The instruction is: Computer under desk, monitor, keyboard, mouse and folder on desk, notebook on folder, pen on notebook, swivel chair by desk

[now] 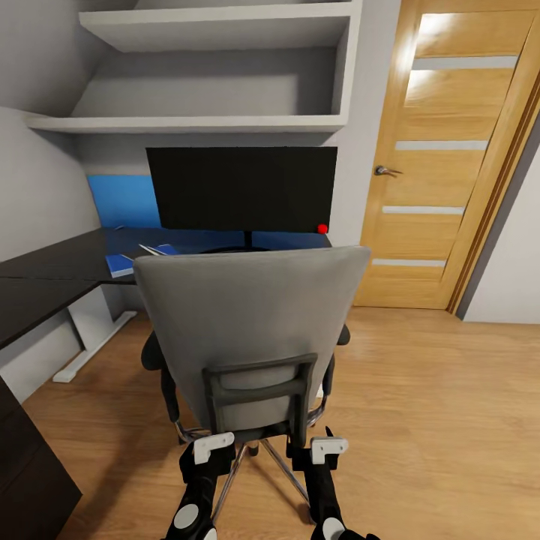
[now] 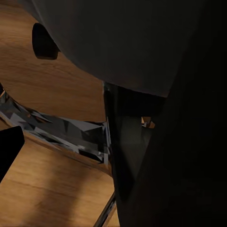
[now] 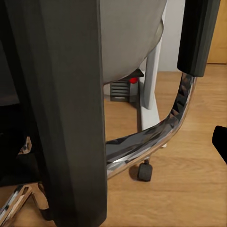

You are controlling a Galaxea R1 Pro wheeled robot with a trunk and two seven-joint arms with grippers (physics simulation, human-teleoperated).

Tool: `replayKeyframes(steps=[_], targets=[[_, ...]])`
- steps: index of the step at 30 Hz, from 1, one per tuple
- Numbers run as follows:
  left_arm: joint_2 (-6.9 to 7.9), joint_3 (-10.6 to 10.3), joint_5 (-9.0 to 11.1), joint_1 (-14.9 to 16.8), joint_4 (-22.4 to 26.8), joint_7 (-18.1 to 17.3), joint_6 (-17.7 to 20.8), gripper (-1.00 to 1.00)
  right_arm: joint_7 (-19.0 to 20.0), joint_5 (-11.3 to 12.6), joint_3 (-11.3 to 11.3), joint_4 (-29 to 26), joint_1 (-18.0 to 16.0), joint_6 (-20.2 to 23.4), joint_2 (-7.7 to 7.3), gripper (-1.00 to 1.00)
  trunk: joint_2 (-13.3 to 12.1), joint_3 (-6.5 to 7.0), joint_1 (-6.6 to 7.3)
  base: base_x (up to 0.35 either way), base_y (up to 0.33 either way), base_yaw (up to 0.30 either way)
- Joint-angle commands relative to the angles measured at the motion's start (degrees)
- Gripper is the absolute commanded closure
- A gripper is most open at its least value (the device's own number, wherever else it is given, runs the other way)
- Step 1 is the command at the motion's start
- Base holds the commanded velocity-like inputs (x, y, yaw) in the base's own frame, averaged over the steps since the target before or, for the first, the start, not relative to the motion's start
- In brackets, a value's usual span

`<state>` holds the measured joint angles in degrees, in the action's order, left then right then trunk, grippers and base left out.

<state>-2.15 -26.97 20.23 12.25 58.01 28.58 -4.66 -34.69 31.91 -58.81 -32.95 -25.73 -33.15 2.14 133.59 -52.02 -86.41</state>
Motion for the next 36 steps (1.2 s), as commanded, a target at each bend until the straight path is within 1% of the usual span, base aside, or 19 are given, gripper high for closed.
replayKeyframes(steps=[1,7,9,10,13,15,17,20,23,36], targets=[[0.04,-0.2,0.5,0.1,0.0,0.3,-0.4,-1.00,-0.4,0.5,-0.4,0.0,-0.1,-0.3,-0.03,-1.00,0.0,-0.05,0.01,0.001,0.000,0.000],[0.04,-0.2,0.5,0.1,0.0,0.3,-0.4,-1.00,-0.4,0.5,-0.4,0.0,-0.1,-0.3,-0.03,-1.00,0.0,-0.05,0.01,0.000,0.000,0.000],[-0.62,0.5,0.1,-0.1,0.6,0.8,-0.1,-1.00,-1.0,-0.3,-0.9,-0.7,0.3,-0.7,0.61,-1.00,0.0,-0.05,0.01,0.000,0.000,0.000],[-0.93,0.6,0.3,-0.1,0.9,0.8,-0.1,-1.00,-1.1,-0.6,-0.9,-1.0,0.3,-0.7,0.61,-1.00,0.0,-0.05,0.01,0.000,0.000,0.000],[-0.93,0.6,-0.7,-0.1,1.8,0.8,-0.2,-1.00,-1.1,-1.4,-0.8,-2.0,0.3,-0.7,0.60,-1.00,0.0,-0.05,0.01,0.000,0.000,0.000],[-0.71,0.7,-1.1,-0.3,2.5,0.8,-0.4,-1.00,-1.1,-1.5,-0.8,-2.6,0.2,-0.7,0.26,-1.00,0.0,-0.05,0.01,0.000,0.000,0.000],[-0.27,0.7,-1.2,-0.5,3.1,0.8,-0.5,-1.00,-1.1,-1.5,-0.8,-2.5,0.2,-0.7,-0.39,-1.00,0.0,-0.05,0.01,0.000,0.000,0.000],[-0.04,0.6,-1.2,-0.7,4.0,0.8,-0.6,-1.00,-1.1,-1.6,-0.9,-2.4,0.2,-0.7,-1.18,-1.00,0.0,-0.05,0.01,0.000,0.000,0.000],[0.03,0.6,-1.2,-0.7,4.8,0.8,-0.6,-1.00,-1.1,-1.6,-0.9,-2.4,0.2,-0.7,-1.38,-1.00,0.0,-0.05,0.01,0.000,0.000,0.000],[0.13,0.5,-1.2,-0.7,4.7,0.8,-0.7,-1.00,-1.1,-1.7,-0.9,-2.3,0.2,-0.7,-1.53,-1.00,0.0,-0.05,0.01,0.000,0.000,0.000]])
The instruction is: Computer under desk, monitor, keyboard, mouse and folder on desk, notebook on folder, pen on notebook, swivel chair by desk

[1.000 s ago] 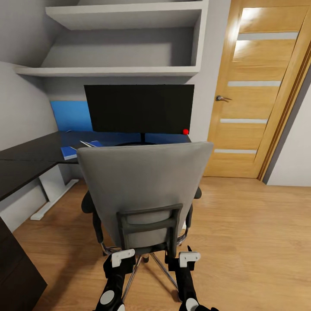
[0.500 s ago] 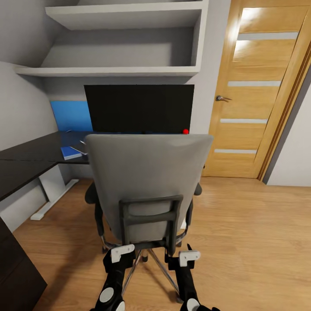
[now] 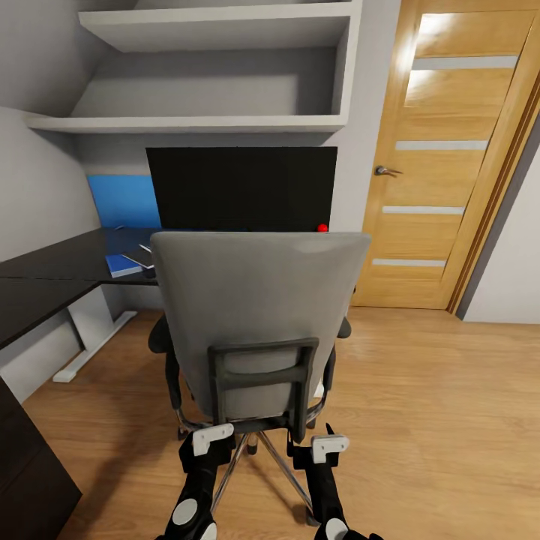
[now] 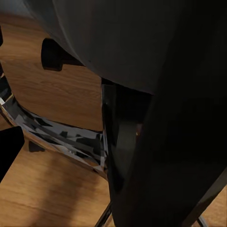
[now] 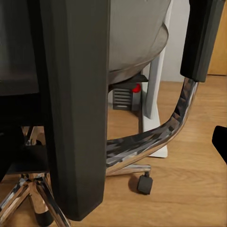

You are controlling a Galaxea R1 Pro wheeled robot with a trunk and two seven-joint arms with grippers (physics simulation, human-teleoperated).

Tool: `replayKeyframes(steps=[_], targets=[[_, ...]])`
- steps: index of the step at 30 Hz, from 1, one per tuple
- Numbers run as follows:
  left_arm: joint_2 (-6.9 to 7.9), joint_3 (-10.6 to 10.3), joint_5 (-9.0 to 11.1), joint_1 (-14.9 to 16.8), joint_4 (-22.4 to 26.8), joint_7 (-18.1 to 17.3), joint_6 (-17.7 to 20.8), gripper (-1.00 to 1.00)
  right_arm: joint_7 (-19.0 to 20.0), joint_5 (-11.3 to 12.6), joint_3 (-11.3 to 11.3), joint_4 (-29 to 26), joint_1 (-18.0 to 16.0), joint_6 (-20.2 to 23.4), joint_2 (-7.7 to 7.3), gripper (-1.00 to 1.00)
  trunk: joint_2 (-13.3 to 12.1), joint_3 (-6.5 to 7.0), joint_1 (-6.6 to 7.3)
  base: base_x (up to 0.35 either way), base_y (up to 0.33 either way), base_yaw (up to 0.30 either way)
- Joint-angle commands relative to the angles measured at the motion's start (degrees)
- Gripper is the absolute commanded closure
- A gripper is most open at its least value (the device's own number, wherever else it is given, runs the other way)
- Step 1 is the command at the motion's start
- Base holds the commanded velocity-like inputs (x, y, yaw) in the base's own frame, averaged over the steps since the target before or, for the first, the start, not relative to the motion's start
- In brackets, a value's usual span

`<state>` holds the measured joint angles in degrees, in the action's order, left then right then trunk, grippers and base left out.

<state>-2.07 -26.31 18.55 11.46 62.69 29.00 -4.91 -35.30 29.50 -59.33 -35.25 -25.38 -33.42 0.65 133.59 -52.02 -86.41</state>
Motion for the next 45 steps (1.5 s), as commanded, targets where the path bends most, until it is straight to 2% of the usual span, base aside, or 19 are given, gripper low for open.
replayKeyframes(steps=[1,9,18,45], targets=[[0.04,-0.1,0.5,0.1,0.0,0.4,-0.4,-1.00,-0.5,0.7,-0.3,0.0,-0.1,-0.4,-0.04,-1.00,0.0,-0.05,0.01,0.000,0.000,0.000],[0.11,-0.2,0.5,0.1,0.0,0.0,-0.4,-1.00,-0.5,0.8,-0.3,0.0,-0.1,-0.4,-0.04,-1.00,0.0,-0.05,0.01,0.000,0.000,0.000],[0.54,-1.6,0.5,0.1,0.0,-0.2,-0.4,-1.00,-0.5,0.8,-0.3,0.1,-0.1,-0.4,-0.04,-1.00,0.0,-0.05,0.01,0.000,0.000,0.000],[0.66,-1.6,0.6,0.1,-0.1,-0.1,-0.5,-1.00,-0.5,0.9,-0.3,0.1,-0.1,-0.4,-0.13,-1.00,0.0,-0.05,0.01,-0.081,-0.026,0.000]])
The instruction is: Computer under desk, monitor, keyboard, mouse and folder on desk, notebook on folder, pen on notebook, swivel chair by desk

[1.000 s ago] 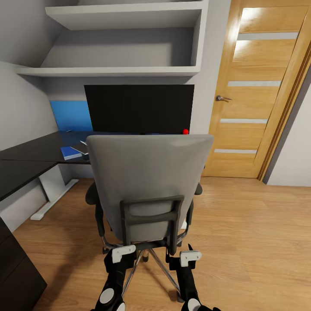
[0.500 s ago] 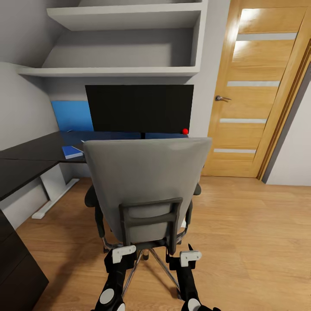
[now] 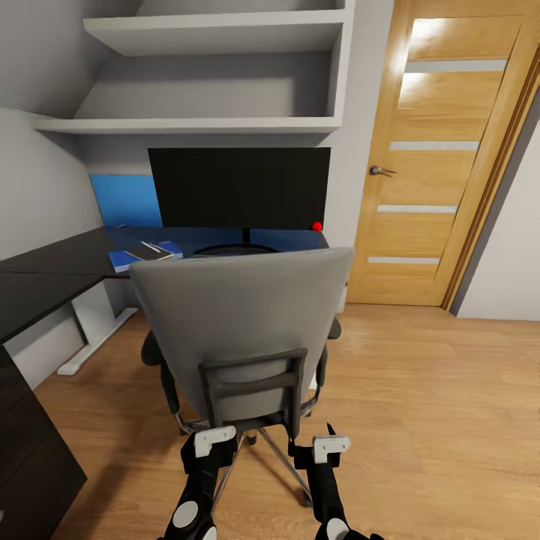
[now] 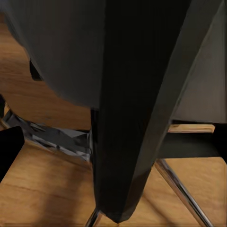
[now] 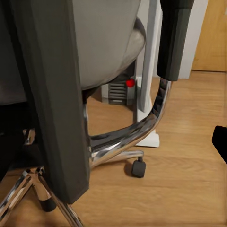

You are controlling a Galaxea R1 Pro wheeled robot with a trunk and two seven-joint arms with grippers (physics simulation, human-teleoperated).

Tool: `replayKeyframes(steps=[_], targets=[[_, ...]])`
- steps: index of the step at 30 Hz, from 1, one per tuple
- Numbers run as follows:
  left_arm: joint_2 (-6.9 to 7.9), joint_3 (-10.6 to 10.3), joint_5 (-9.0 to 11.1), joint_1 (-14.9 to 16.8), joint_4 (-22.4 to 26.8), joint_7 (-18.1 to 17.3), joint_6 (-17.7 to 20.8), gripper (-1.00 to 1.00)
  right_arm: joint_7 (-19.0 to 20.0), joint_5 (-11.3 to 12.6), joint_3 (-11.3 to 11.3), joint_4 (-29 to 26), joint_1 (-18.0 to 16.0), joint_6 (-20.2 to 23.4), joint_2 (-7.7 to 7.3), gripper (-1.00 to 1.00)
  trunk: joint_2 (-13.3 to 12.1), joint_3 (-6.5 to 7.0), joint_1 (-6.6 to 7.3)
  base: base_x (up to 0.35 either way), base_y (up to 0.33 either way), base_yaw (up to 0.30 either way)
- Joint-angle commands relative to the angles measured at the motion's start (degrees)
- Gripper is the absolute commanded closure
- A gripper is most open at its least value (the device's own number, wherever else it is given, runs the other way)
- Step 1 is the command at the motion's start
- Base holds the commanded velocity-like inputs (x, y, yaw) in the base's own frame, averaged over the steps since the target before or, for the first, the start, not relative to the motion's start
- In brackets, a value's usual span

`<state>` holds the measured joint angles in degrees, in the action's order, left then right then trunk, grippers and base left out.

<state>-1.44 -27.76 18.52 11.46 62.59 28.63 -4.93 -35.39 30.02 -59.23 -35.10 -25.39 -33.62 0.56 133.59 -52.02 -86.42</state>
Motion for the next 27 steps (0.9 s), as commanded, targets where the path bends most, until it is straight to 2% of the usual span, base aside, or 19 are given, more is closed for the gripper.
replayKeyframes(steps=[1,8,27], targets=[[0.03,-0.2,0.6,0.1,0.0,0.3,-0.4,-1.00,-0.4,0.4,-0.4,0.0,-0.1,-0.2,-0.03,-1.00,0.0,-0.05,0.01,-0.021,-0.011,0.000],[0.03,-0.2,0.6,0.1,0.0,0.3,-0.4,-1.00,-0.4,0.4,-0.4,0.0,-0.1,-0.2,-0.10,-1.00,0.0,-0.05,0.01,-0.084,-0.016,0.000],[0.09,-0.2,0.6,0.1,-0.1,0.2,-0.3,-1.00,-0.3,0.5,-0.4,0.2,-0.1,-0.2,-0.12,-1.00,0.0,-0.05,0.01,-0.244,-0.048,0.000]])
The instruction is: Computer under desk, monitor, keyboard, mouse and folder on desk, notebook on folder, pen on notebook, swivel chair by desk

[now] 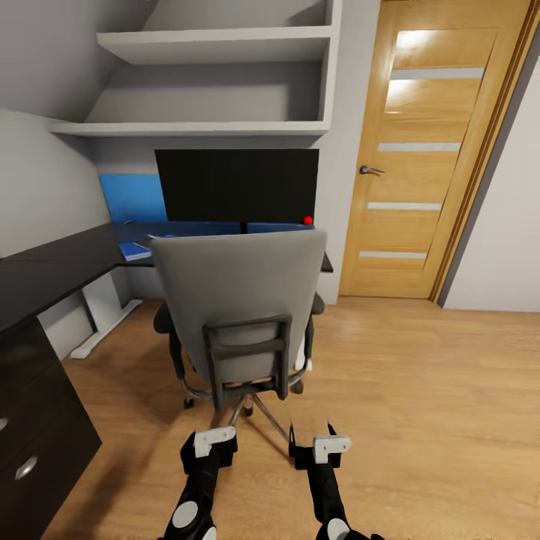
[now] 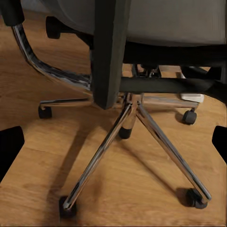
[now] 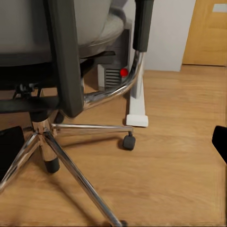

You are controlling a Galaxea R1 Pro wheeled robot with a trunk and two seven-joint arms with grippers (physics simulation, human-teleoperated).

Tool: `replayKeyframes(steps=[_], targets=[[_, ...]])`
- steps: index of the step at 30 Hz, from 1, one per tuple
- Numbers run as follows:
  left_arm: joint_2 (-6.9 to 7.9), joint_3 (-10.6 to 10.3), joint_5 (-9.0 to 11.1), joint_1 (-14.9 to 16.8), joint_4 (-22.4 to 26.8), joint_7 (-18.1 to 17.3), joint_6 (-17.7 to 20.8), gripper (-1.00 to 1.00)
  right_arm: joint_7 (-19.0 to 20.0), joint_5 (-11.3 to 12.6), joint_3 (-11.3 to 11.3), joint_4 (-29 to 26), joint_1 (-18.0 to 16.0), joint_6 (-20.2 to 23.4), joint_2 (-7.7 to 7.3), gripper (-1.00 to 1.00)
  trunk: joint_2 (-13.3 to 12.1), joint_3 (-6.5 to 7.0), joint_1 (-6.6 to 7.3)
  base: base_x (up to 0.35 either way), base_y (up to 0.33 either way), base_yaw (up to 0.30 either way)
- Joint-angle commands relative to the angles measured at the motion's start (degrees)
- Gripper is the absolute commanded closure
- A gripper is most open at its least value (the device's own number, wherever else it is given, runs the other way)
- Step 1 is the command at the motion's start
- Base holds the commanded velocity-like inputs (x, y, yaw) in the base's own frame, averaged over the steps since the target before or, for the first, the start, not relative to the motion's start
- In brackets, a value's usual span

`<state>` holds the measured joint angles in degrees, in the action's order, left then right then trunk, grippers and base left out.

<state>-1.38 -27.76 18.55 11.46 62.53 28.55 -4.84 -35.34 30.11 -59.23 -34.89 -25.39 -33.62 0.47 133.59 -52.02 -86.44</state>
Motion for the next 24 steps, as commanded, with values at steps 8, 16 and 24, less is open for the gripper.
replayKeyframes(steps=[8,16,24], targets=[[1.07,-0.2,0.7,0.1,0.0,0.4,-0.5,-1.00,-0.3,0.4,-0.4,0.1,-0.1,-0.2,0.01,-1.00,0.0,-0.05,0.04,-0.239,-0.001,0.000],[1.56,-0.1,0.8,0.1,-3.8,0.6,-0.7,-1.00,-0.1,0.4,-0.4,1.8,-0.1,-0.3,0.20,-1.00,0.0,-0.05,0.04,-0.122,0.000,0.000],[1.84,0.2,2.3,0.1,-8.5,0.7,-0.8,-1.00,0.0,0.6,-0.5,3.7,-0.1,-0.2,0.39,-1.00,-0.4,0.13,0.26,-0.012,0.000,0.000]])
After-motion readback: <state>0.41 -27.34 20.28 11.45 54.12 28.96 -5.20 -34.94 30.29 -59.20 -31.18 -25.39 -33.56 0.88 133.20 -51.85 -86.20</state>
